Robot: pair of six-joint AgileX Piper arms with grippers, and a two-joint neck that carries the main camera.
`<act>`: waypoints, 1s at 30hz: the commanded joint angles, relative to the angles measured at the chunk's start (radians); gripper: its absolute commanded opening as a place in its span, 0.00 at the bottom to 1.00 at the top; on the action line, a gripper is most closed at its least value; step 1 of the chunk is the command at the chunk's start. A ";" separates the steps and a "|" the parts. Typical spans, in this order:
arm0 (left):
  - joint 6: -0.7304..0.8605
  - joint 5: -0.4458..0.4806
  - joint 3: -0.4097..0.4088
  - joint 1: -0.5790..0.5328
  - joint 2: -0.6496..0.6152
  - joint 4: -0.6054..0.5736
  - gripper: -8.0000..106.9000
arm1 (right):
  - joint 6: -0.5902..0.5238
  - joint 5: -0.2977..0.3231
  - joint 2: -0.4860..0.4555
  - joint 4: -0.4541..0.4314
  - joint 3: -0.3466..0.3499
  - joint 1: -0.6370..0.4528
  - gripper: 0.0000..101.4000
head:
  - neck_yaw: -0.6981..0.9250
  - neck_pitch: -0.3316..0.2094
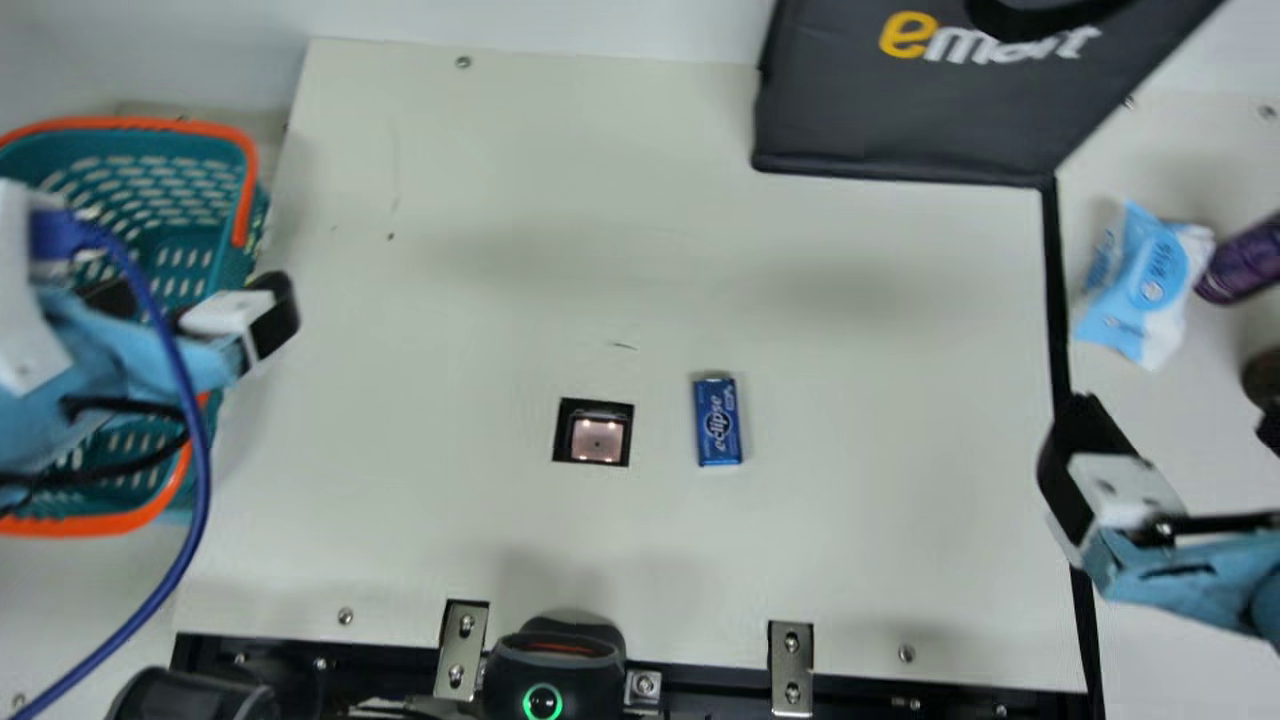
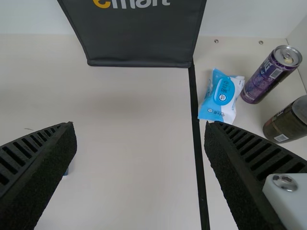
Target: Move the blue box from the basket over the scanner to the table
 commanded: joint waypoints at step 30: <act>0.000 0.000 0.000 0.000 0.000 0.000 0.85 | 0.064 -0.051 0.398 0.030 0.002 0.413 0.94 | -0.026 -0.030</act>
